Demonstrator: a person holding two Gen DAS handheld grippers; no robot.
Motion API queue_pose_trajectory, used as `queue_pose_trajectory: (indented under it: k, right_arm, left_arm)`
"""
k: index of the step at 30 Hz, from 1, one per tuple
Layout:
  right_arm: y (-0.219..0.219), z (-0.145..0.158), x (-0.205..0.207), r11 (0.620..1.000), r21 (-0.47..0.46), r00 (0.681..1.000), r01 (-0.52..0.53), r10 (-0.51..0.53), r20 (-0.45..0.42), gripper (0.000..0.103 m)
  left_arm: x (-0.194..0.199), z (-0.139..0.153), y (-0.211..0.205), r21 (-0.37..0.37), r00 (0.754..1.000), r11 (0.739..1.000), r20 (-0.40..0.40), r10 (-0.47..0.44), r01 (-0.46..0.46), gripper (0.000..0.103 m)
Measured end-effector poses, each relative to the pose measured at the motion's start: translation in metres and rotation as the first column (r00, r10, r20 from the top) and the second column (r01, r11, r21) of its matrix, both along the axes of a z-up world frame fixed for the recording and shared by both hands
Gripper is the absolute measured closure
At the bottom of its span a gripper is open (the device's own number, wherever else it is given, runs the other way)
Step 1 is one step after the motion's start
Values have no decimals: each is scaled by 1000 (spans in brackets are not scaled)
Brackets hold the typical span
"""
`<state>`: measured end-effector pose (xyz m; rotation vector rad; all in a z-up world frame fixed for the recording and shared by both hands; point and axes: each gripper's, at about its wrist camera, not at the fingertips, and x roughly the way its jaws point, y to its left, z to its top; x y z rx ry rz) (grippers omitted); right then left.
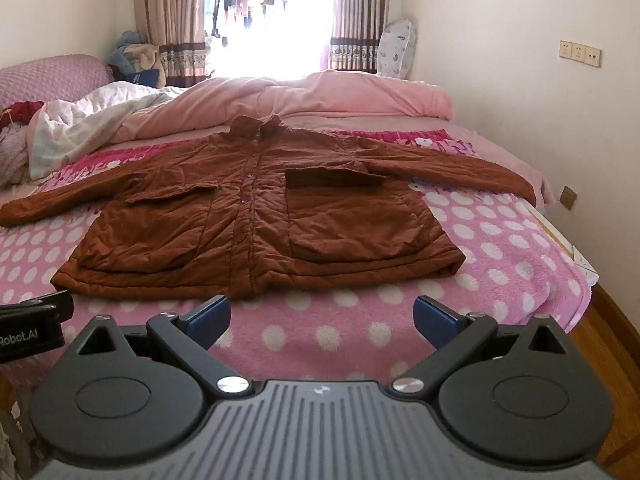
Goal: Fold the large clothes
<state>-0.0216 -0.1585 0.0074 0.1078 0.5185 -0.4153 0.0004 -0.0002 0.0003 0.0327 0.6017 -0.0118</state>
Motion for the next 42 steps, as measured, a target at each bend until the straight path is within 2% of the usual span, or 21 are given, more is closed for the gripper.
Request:
queue_pose_trajectory:
  k: [42]
  right_arm:
    - [0,-1,-2,1000,-2,1000,0,0,-5,0]
  left_arm:
    - [-1,0,2,-2,1000,1000,7,6,-6,0]
